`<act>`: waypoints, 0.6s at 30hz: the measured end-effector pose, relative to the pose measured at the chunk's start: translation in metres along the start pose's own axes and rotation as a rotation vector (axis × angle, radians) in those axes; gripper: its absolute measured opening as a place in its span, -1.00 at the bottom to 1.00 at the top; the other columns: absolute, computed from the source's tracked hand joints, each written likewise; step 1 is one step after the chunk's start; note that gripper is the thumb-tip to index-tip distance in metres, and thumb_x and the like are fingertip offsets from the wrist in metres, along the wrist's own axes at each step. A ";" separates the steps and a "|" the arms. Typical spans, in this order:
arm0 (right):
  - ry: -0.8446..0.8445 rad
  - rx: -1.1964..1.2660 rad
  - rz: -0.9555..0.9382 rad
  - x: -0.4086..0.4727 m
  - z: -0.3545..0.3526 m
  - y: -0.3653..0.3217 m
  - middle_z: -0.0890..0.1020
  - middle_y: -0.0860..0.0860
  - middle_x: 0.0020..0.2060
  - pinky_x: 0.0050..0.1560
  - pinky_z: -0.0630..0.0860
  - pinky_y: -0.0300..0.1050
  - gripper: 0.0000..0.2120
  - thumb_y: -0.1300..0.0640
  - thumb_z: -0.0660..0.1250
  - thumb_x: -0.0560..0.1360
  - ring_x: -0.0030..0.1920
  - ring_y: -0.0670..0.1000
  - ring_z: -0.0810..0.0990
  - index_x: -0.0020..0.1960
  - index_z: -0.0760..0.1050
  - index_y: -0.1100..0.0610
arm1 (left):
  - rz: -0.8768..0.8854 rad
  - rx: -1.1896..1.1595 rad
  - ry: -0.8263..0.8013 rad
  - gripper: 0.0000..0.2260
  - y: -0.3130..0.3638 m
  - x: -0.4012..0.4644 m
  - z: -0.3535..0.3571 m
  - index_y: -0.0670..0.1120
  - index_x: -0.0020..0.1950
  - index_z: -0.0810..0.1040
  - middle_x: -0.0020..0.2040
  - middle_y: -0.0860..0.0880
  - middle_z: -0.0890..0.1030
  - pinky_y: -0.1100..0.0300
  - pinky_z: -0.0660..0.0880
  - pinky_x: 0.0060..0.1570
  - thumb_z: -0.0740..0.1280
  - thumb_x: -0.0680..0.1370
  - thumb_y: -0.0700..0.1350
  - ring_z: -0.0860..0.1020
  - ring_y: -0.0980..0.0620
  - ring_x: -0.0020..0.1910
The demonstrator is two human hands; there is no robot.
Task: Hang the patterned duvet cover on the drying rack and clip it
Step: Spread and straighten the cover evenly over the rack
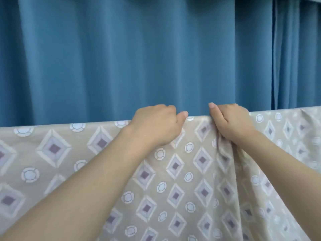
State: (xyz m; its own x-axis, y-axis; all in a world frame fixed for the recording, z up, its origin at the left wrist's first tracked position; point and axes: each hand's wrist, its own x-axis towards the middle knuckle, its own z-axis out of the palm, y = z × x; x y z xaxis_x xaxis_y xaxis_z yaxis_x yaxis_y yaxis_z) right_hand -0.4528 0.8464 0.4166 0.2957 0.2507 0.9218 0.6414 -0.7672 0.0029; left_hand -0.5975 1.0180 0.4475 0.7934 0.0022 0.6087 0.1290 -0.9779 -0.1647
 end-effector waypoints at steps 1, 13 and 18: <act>-0.011 0.020 0.010 0.000 0.000 0.011 0.35 -0.01 -0.56 -0.41 0.17 -0.06 -0.39 -0.24 -0.25 0.51 -0.43 0.12 0.36 -0.43 0.25 0.15 | 0.049 -0.019 -0.009 -0.63 0.018 0.011 0.006 -0.02 -0.07 0.34 -0.05 -0.02 0.48 0.06 0.32 -0.13 -0.10 0.66 0.18 0.46 -0.09 -0.02; -0.029 -0.002 0.100 -0.008 0.004 0.160 0.30 0.01 -0.57 -0.40 0.19 -0.01 -0.52 -0.10 -0.11 0.56 -0.46 0.13 0.34 -0.46 0.10 0.11 | 0.170 -0.102 -0.026 -0.65 0.143 0.092 0.039 -0.01 -0.23 0.31 -0.21 -0.02 0.38 0.08 0.31 -0.13 -0.04 0.68 0.08 0.41 -0.10 -0.12; 0.042 -0.012 0.040 -0.010 0.011 0.204 0.20 -0.07 -0.58 -0.47 0.06 -0.13 -0.56 -0.08 -0.13 0.55 -0.50 0.08 0.25 -0.46 0.04 0.04 | 0.098 0.048 0.072 -0.56 0.150 0.093 0.055 -0.03 -0.23 0.37 -0.29 -0.01 0.40 0.09 0.28 -0.24 -0.07 0.65 0.20 0.42 -0.10 -0.21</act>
State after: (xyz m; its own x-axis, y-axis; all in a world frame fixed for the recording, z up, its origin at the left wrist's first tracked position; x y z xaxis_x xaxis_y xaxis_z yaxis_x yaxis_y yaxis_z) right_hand -0.3172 0.6943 0.4033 0.2908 0.1945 0.9368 0.6211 -0.7831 -0.0302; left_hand -0.4718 0.8831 0.4362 0.7589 -0.1099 0.6418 0.0824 -0.9615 -0.2621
